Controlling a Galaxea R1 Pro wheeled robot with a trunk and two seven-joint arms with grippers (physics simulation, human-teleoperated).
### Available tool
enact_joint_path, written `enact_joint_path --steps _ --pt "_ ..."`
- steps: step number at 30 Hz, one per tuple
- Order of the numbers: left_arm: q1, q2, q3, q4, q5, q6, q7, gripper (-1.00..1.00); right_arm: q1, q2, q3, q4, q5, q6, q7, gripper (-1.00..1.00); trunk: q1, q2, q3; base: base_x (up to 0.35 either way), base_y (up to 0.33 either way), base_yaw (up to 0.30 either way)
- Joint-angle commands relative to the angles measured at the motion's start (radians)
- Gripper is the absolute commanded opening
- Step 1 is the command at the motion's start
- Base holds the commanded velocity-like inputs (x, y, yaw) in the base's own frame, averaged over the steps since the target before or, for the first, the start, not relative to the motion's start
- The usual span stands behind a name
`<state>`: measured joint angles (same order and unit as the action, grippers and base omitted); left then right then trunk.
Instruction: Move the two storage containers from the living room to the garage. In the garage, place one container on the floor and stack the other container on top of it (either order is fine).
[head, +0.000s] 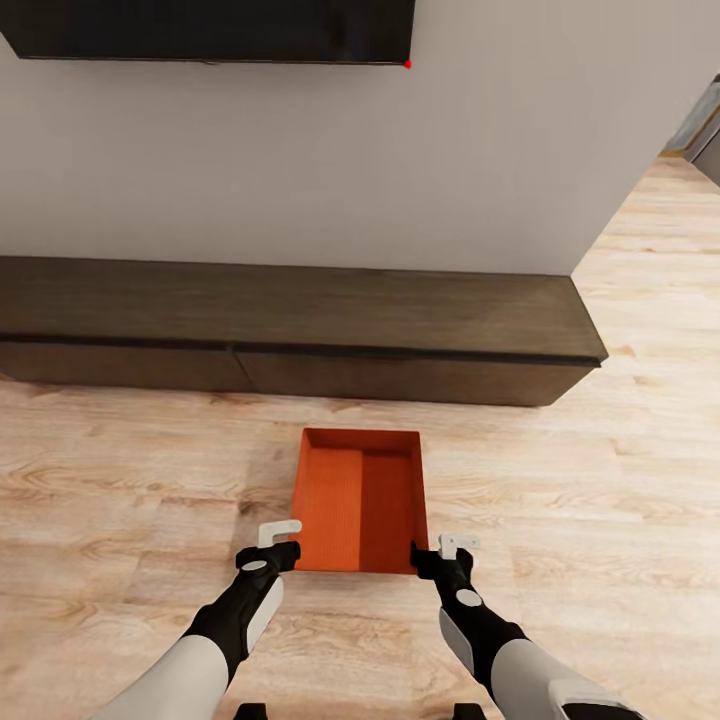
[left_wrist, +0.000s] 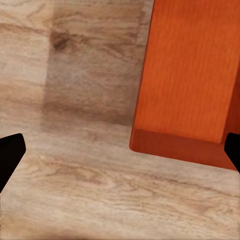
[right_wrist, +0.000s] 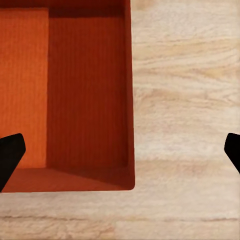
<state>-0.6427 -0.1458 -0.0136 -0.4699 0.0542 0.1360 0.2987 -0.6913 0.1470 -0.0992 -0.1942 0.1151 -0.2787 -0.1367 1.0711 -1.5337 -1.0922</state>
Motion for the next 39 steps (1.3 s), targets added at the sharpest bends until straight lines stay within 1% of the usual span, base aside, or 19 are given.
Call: enact_joint_path --steps 1,7,30,39 --pt "0.000 0.003 -0.002 0.000 0.006 0.005 0.003 1.00 -0.001 0.001 -0.007 0.001 0.011 -0.003 -0.002 1.00 0.004 -0.008 -0.004 0.000 0.000 0.000" --pt "0.000 0.009 -0.002 0.000 0.006 0.006 0.001 1.00 -0.001 0.000 -0.002 0.001 0.013 -0.002 -0.001 1.00 0.027 -0.050 -0.023 0.000 0.000 0.000" --pt "0.000 0.009 -0.002 -0.010 0.004 0.006 0.005 1.00 -0.001 0.000 -0.002 0.001 0.020 -0.002 0.000 1.00 0.115 -0.211 -0.095 0.000 0.000 0.000" --pt "0.000 0.009 -0.002 -0.010 0.006 0.005 0.001 1.00 -0.001 -0.001 -0.005 0.001 0.018 -0.002 0.000 1.00 0.115 -0.211 -0.095 0.000 0.000 0.000"
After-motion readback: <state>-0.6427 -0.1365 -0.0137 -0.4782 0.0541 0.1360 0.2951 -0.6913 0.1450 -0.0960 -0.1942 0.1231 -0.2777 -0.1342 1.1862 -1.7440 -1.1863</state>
